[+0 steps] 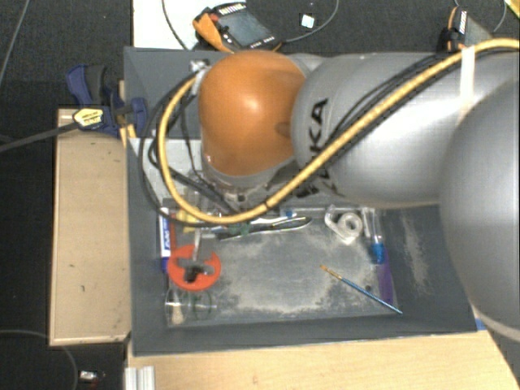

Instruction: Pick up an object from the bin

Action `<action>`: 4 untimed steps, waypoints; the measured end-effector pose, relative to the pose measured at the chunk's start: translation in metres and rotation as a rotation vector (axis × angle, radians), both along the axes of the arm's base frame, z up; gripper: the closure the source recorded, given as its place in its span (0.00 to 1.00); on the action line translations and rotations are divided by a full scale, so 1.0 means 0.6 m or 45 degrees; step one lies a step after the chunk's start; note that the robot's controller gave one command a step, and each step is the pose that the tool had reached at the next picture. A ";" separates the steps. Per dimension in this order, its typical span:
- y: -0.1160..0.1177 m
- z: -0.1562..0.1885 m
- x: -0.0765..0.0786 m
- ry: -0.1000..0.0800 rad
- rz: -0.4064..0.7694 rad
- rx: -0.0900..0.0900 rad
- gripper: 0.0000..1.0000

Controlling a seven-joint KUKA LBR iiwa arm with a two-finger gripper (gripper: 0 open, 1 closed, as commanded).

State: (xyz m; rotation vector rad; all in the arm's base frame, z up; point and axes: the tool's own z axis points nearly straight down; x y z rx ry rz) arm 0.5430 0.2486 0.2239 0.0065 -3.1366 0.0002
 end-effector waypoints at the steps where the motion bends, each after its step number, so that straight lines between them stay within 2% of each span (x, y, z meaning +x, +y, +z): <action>1: -0.003 0.008 0.003 -0.010 -0.009 0.002 0.00; 2: -0.013 -0.167 -0.052 -0.012 -0.263 0.004 0.00; 3: -0.016 -0.113 -0.068 -0.017 -0.065 0.005 0.00; 4: -0.017 -0.156 -0.037 -0.015 -0.883 0.006 0.00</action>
Offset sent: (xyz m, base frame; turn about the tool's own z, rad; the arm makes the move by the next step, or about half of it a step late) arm -0.0490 -0.0108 -0.1539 0.3044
